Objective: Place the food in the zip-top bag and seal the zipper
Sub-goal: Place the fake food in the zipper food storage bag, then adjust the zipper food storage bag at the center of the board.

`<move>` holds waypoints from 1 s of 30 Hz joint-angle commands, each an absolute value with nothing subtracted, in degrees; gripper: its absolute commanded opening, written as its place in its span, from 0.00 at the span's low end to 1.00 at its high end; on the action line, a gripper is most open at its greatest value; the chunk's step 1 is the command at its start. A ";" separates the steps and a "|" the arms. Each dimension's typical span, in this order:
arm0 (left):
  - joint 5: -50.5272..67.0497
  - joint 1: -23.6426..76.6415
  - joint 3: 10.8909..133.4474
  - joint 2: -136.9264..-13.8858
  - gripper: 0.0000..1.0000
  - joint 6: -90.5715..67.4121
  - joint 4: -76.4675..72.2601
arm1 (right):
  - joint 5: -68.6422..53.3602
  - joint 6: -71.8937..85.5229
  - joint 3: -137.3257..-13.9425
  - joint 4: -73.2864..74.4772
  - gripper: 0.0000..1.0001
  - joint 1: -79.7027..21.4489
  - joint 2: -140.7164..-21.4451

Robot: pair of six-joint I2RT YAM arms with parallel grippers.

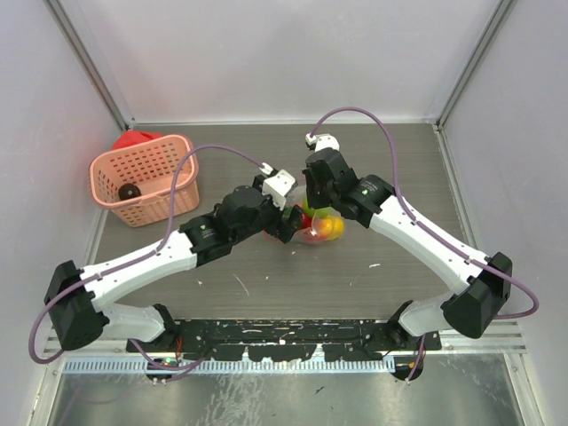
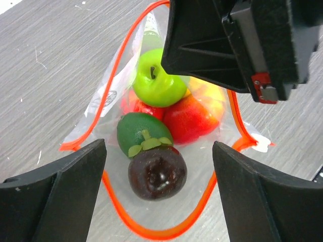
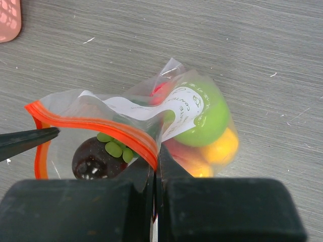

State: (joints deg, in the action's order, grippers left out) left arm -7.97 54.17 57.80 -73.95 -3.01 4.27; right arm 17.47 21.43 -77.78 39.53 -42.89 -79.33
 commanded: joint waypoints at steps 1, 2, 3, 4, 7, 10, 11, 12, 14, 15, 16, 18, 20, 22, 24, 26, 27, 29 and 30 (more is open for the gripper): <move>-9.11 54.34 62.48 -68.95 0.87 -9.25 10.50 | 17.60 22.41 -78.20 36.49 0.00 -42.62 -76.82; -9.29 54.35 63.03 -68.38 0.87 -10.87 12.40 | 17.59 22.41 -78.10 36.48 0.00 -42.63 -76.77; -9.46 54.32 63.36 -67.76 0.86 -12.54 14.14 | 17.58 22.41 -78.03 36.35 0.00 -42.58 -76.73; -9.55 54.32 63.61 -67.16 0.86 -14.41 15.54 | 17.58 22.42 -77.97 36.23 0.00 -42.62 -76.73; -9.45 54.37 63.41 -65.19 0.85 -20.31 19.31 | 17.40 22.46 -77.74 35.84 0.00 -42.60 -76.82; -9.61 54.32 63.16 -64.46 0.84 -26.84 23.05 | 17.15 22.55 -77.70 35.62 0.00 -42.63 -76.99; -9.85 54.36 62.96 -64.31 0.84 -28.84 24.12 | 17.14 22.58 -77.63 35.52 0.00 -42.58 -76.99; -10.03 54.38 62.60 -64.22 0.83 -30.73 25.39 | 17.11 22.63 -77.57 35.43 0.00 -42.56 -76.92; -10.31 54.38 61.48 -63.97 0.82 -34.13 26.36 | 17.02 22.76 -77.46 35.31 0.00 -42.58 -76.86; -10.40 54.36 60.72 -63.86 0.81 -35.71 26.39 | 17.01 22.76 -77.46 35.30 0.00 -42.60 -76.78; -10.56 54.38 60.01 -63.69 0.80 -37.30 26.33 | 16.99 22.83 -77.42 35.25 0.00 -42.60 -76.73; -11.08 54.38 57.88 -63.32 0.77 -39.90 25.65 | 16.88 22.93 -77.30 35.11 0.00 -42.63 -76.64; -11.84 54.36 56.57 -63.03 0.72 -41.96 25.01 | 16.84 23.07 -77.13 35.00 0.00 -42.61 -76.51; -12.86 54.37 55.66 -63.06 0.68 -43.37 24.79 | 16.72 23.19 -76.86 34.90 0.00 -42.63 -76.35; -13.89 54.39 55.02 -63.36 0.62 -44.64 24.87 | 16.74 23.29 -76.64 34.76 0.00 -42.57 -76.16; -14.49 54.32 54.02 -63.54 0.57 -45.87 24.39 | 16.70 23.29 -76.55 34.72 0.00 -42.58 -76.16; -14.62 54.35 53.52 -63.62 0.55 -46.41 23.70 | 16.74 23.29 -76.53 34.67 0.00 -42.61 -76.12; -14.59 54.39 52.66 -63.83 0.50 -47.18 22.18 | 16.71 23.29 -76.51 34.59 0.00 -42.58 -76.16; -14.59 54.35 52.38 -64.03 0.47 -47.51 21.44 | 16.65 23.29 -76.53 34.55 0.00 -42.57 -76.20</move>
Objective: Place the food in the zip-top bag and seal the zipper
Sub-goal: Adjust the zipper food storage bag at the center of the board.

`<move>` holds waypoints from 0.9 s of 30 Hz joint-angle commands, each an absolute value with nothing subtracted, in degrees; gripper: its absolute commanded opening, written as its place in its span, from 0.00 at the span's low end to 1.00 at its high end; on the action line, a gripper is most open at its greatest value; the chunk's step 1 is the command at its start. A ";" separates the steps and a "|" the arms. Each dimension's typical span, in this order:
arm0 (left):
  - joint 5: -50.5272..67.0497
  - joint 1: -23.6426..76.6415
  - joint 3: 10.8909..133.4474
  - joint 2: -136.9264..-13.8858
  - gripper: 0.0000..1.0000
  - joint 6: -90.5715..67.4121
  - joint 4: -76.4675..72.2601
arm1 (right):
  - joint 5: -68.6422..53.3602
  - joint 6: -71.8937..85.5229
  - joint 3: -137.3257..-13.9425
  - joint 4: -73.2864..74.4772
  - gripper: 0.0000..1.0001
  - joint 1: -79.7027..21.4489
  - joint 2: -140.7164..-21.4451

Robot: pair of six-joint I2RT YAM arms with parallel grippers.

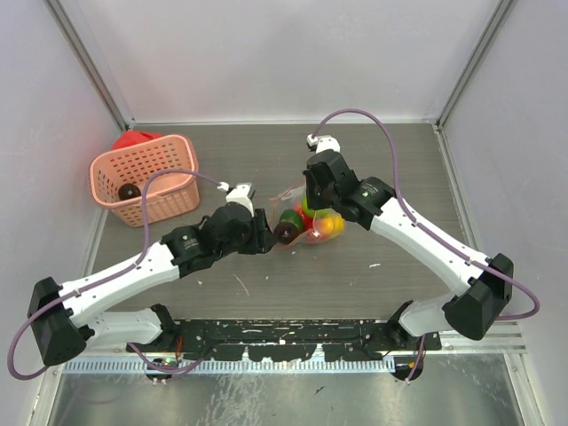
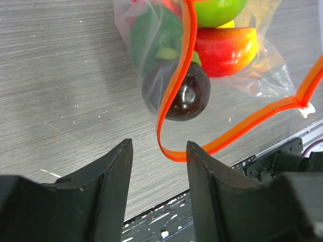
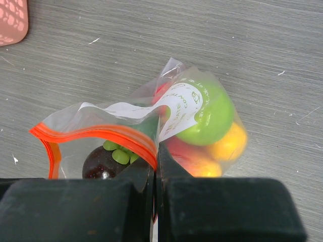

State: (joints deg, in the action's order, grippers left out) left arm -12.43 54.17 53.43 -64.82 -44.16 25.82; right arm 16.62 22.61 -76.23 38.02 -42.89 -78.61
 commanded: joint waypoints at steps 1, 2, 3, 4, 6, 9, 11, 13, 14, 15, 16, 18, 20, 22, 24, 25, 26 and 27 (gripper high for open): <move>-14.49 54.40 52.17 -64.37 0.45 -47.74 20.99 | 16.64 23.29 -76.46 34.48 0.00 -42.60 -76.20; -14.50 54.29 52.03 -64.68 0.42 -47.91 20.66 | 16.57 23.36 -76.40 34.38 0.00 -42.58 -76.20; -14.51 54.32 51.91 -65.07 0.41 -48.04 20.21 | 16.54 23.38 -76.30 34.29 0.00 -42.62 -76.22; -14.36 54.31 51.88 -65.49 0.39 -48.05 19.81 | 16.49 23.38 -76.30 34.29 0.00 -42.58 -76.18; -14.05 54.32 52.27 -66.44 0.35 -48.38 19.78 | 16.44 23.36 -76.27 34.28 0.00 -42.62 -76.14; -12.89 54.33 53.28 -67.59 0.23 -48.59 19.29 | 16.66 23.38 -76.07 34.28 0.00 -42.62 -76.06; -11.99 54.34 53.99 -67.76 0.12 -48.24 18.92 | 16.79 23.38 -75.92 34.32 0.00 -42.56 -75.94; -11.49 54.33 55.30 -67.65 0.02 -47.79 19.46 | 17.00 23.31 -75.87 34.35 0.00 -42.55 -75.91; -11.39 54.32 56.13 -67.41 0.00 -47.50 20.00 | 17.15 23.29 -75.90 34.44 0.00 -42.58 -75.86; -11.30 54.35 56.89 -67.10 0.00 -47.14 20.53 | 17.39 23.21 -75.93 34.65 0.00 -42.58 -75.77; -11.18 54.29 57.86 -66.80 0.00 -46.73 21.10 | 17.75 23.08 -75.95 34.82 0.00 -42.57 -75.76; -10.95 54.29 60.10 -66.34 0.00 -45.74 22.54 | 18.51 22.82 -76.21 35.33 0.00 -42.60 -75.76; -10.67 54.29 63.03 -66.47 0.00 -44.57 25.07 | 19.21 22.39 -76.65 36.09 0.00 -42.57 -75.97; -9.97 54.31 66.08 -66.94 0.00 -43.50 27.30 | 19.97 21.88 -77.09 37.03 0.00 -42.61 -76.27; -9.28 54.24 68.68 -67.42 0.00 -42.76 28.98 | 20.98 21.51 -77.41 37.91 0.00 -42.61 -76.50; -8.80 53.98 69.65 -67.56 0.00 -42.52 29.55 | 21.31 21.34 -77.53 38.22 0.00 -42.56 -76.51; -8.11 53.79 70.62 -67.66 0.00 -42.42 30.02 | 21.68 21.13 -77.59 38.56 0.00 -42.55 -76.57; -7.46 53.34 71.24 -67.74 0.00 -42.37 30.43 | 21.97 21.03 -77.65 38.84 0.00 -42.50 -76.65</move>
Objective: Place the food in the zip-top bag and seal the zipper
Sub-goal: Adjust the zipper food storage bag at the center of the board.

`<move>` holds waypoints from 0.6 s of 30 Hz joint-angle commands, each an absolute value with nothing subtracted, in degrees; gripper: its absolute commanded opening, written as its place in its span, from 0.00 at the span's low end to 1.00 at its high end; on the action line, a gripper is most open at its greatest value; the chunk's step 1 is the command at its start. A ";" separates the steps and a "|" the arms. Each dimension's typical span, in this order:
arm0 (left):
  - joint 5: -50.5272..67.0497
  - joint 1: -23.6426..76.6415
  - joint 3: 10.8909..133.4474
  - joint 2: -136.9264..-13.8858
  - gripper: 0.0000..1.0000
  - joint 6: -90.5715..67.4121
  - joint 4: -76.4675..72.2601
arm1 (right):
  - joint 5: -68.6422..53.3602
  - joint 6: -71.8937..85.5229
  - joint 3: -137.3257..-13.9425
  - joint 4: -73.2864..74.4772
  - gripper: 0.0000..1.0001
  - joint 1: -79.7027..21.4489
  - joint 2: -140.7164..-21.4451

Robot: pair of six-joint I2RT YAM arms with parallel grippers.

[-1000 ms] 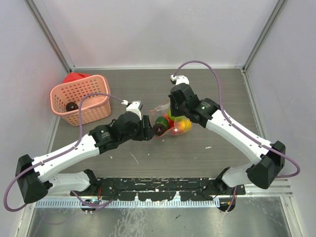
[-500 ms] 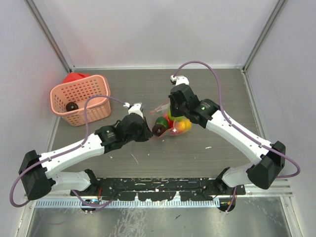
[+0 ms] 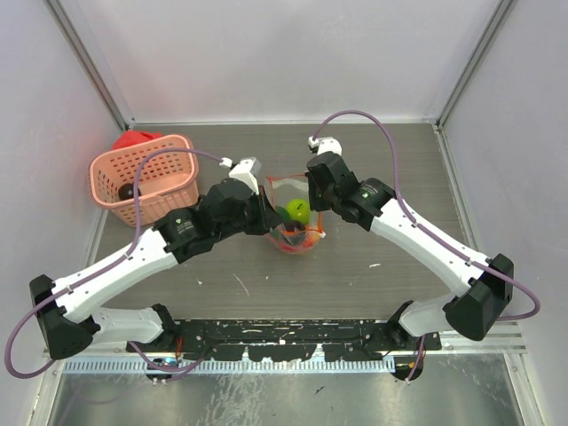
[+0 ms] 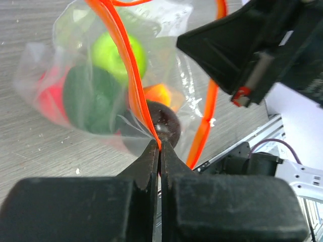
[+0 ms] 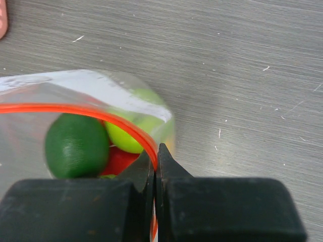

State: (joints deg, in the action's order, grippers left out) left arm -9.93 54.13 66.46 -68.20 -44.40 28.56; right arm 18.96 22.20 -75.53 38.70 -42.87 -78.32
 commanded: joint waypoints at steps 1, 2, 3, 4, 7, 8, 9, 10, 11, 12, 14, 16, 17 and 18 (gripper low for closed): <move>-6.72 52.94 71.66 -67.76 0.00 -42.36 30.84 | 22.33 20.94 -77.60 39.11 0.01 -42.52 -76.64; -6.23 52.39 71.91 -67.73 0.00 -42.32 31.19 | 22.67 20.86 -77.56 39.42 0.01 -42.44 -76.78; -5.64 51.83 72.13 -67.62 0.00 -42.28 31.60 | 23.08 20.79 -77.50 39.77 0.01 -42.24 -76.96; -5.14 51.24 72.22 -67.47 0.00 -42.32 31.90 | 23.42 20.70 -77.44 40.14 0.01 -42.07 -77.30; -3.71 49.32 72.22 -67.33 0.00 -42.24 32.82 | 24.13 20.53 -76.65 40.73 0.01 -40.94 -78.26; -3.34 48.86 72.17 -67.49 0.00 -42.15 33.31 | 24.07 20.55 -76.37 40.77 0.01 -40.52 -78.53; -2.93 48.38 72.09 -67.76 0.00 -42.08 34.06 | 23.94 20.49 -76.19 40.78 0.01 -40.10 -78.83; -2.45 48.00 72.11 -68.13 0.00 -42.02 34.82 | 23.87 20.48 -76.02 40.78 0.01 -39.76 -79.10; -2.03 47.61 71.95 -68.46 0.00 -41.94 35.41 | 23.88 20.37 -76.03 40.78 0.01 -39.48 -79.37; -1.68 47.42 71.56 -68.66 0.00 -41.93 35.65 | 23.77 20.25 -76.05 40.78 0.01 -39.20 -79.73; -0.85 47.15 70.69 -69.15 0.00 -42.07 35.50 | 23.51 19.96 -76.29 40.70 0.01 -38.65 -80.52; 0.31 47.09 70.66 -70.02 0.00 -42.18 35.17 | 22.36 19.72 -77.07 40.69 0.00 -38.57 -81.56; 0.70 46.97 70.97 -70.53 0.00 -42.19 34.96 | 21.49 19.69 -77.53 40.54 0.00 -38.53 -82.03; 1.15 46.97 71.46 -71.14 0.00 -42.11 34.59 | 20.34 19.64 -77.96 40.14 0.00 -38.50 -82.42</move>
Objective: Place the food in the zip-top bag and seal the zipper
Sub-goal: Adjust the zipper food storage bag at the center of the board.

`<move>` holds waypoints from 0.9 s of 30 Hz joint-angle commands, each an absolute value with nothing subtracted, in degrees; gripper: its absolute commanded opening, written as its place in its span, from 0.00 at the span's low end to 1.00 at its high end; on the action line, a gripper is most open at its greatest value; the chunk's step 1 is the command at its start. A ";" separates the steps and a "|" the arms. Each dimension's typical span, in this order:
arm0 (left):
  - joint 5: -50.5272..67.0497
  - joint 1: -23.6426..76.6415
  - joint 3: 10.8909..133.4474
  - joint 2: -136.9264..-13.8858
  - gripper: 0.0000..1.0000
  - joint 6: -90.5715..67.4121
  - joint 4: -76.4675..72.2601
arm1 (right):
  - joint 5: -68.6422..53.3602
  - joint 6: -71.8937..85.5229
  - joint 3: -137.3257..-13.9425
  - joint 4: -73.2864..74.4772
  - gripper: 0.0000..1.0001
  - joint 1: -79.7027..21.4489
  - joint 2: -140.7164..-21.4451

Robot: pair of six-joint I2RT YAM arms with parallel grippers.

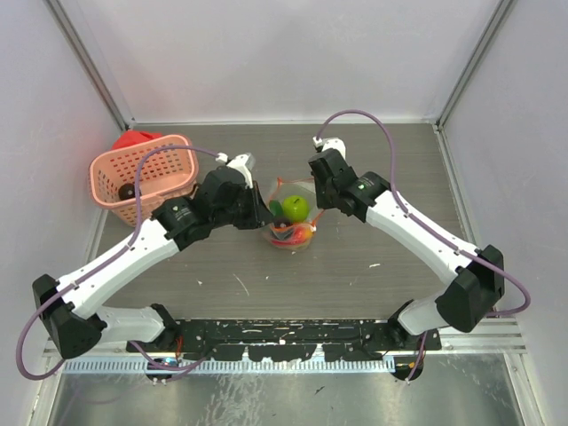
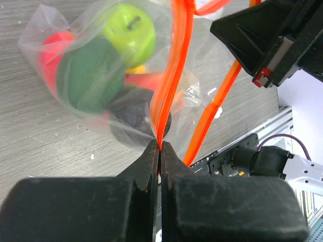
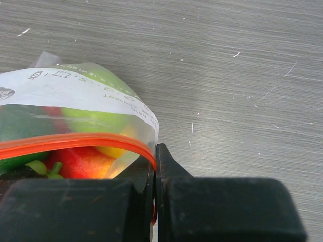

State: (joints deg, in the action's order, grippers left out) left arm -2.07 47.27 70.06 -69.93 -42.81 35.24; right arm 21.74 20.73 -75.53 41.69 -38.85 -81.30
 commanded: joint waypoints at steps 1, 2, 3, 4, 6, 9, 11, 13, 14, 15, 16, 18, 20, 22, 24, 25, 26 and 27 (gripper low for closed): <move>1.56 46.96 72.08 -71.70 0.00 -42.06 34.13 | 19.34 19.61 -78.24 39.50 0.00 -38.53 -82.86; 2.05 46.85 72.84 -72.28 0.00 -42.02 33.53 | 18.38 19.60 -78.47 38.98 0.00 -38.50 -83.39; 2.67 46.91 73.84 -73.22 0.00 -41.98 32.98 | 17.72 19.60 -78.70 38.60 0.00 -38.51 -83.65; 3.31 46.81 75.04 -74.66 0.00 -41.82 32.54 | 17.10 19.60 -79.00 38.32 0.00 -38.50 -84.09; 4.49 46.71 77.81 -76.90 0.00 -41.60 32.55 | 15.90 19.60 -79.35 37.76 0.00 -38.50 -84.90; 6.74 46.66 81.05 -78.54 0.00 -41.87 31.25 | 15.09 19.56 -79.30 37.11 0.00 -38.58 -85.33; 6.79 46.35 81.63 -78.64 0.00 -41.54 30.61 | 15.77 19.15 -79.03 37.18 0.00 -38.54 -85.58; 6.23 44.85 81.14 -78.35 0.00 -41.24 31.37 | 17.37 18.42 -78.72 38.06 0.01 -38.39 -85.54; 6.60 43.63 80.10 -78.06 0.00 -41.41 31.74 | 18.54 18.11 -78.52 38.58 0.00 -38.25 -85.32; 7.19 42.14 78.82 -77.58 0.00 -41.66 32.05 | 19.58 17.77 -78.27 39.05 0.00 -37.84 -85.03; 7.44 40.79 77.37 -76.99 0.00 -41.81 32.37 | 20.32 17.45 -78.04 39.51 0.00 -37.28 -84.61; 6.58 39.12 74.33 -75.70 0.00 -41.55 33.43 | 20.82 17.02 -77.71 40.33 0.00 -35.98 -83.55; 5.42 38.21 72.11 -74.67 0.00 -41.04 34.85 | 20.97 16.68 -77.84 40.73 0.01 -35.13 -82.37; 5.03 37.84 71.22 -74.28 0.00 -40.60 36.17 | 20.69 16.61 -78.27 40.83 0.01 -34.81 -81.57; 5.31 37.83 71.40 -74.56 0.00 -40.36 37.34 | 19.07 16.82 -78.91 40.87 0.01 -34.82 -81.52; 5.93 37.83 71.72 -74.67 0.00 -40.34 37.35 | 17.86 16.93 -79.23 40.87 0.01 -34.87 -81.79; 6.94 37.83 72.06 -74.88 0.00 -40.34 37.13 | 16.78 17.08 -79.43 40.80 0.01 -34.88 -82.29; 7.66 37.82 72.72 -75.02 0.00 -40.35 37.02 | 15.76 17.24 -79.56 40.65 0.01 -34.87 -82.65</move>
